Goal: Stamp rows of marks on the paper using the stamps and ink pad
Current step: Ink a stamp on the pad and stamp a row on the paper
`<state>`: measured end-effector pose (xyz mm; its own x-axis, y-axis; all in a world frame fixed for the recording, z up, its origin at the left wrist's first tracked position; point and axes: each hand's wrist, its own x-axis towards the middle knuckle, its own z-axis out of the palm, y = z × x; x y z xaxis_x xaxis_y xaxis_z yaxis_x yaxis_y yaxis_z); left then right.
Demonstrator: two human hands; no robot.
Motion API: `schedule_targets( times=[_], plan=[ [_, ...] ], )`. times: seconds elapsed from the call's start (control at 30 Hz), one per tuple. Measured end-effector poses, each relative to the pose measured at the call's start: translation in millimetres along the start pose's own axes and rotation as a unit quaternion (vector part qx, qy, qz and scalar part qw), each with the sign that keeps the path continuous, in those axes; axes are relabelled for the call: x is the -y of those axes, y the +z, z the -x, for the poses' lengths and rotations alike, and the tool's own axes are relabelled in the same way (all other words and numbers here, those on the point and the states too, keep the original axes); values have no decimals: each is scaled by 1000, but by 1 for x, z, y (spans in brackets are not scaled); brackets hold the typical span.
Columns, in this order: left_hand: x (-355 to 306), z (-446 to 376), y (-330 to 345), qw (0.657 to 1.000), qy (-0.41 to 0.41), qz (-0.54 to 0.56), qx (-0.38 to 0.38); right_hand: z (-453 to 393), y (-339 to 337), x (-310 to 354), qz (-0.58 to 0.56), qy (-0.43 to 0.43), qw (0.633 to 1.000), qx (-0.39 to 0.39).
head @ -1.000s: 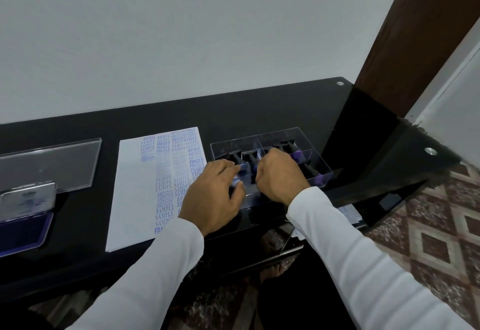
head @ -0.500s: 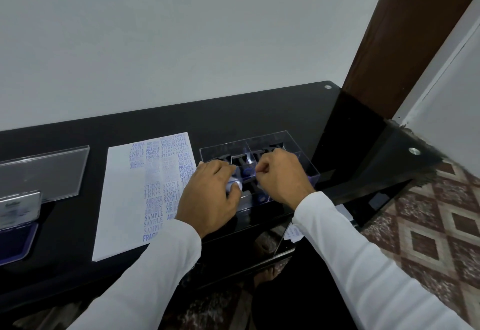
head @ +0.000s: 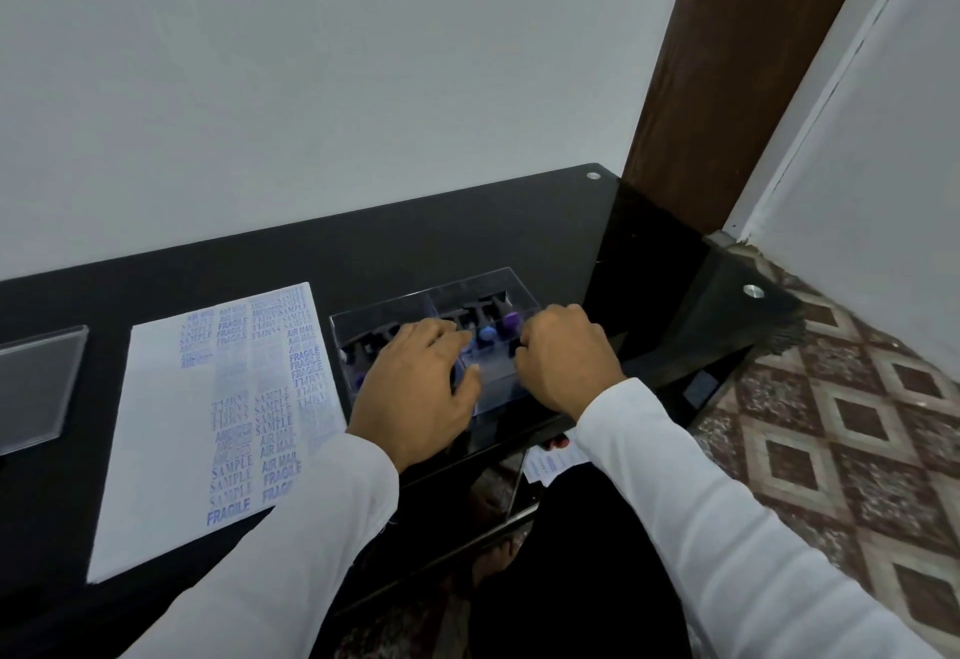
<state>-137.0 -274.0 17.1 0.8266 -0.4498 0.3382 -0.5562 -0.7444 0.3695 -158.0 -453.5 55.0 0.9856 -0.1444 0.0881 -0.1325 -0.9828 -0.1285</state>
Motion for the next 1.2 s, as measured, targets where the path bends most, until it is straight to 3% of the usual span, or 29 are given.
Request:
schedule_targets(
  times=[0.37, 0.6, 1.0, 1.2],
  plan=[
    [3, 2, 5, 1000, -14, -5, 25, -8, -2, 13, 50, 2, 995, 92],
    [4, 3, 4, 999, -20, -8, 29, -10, -5, 27, 46, 56, 987, 145],
    [1, 2, 3, 999, -26, -13, 33, -7, 5, 24, -22, 69, 995, 65],
    [-1, 3, 1, 999, -31, -13, 33, 3, 10, 23, -31, 57, 997, -41]
  ],
)
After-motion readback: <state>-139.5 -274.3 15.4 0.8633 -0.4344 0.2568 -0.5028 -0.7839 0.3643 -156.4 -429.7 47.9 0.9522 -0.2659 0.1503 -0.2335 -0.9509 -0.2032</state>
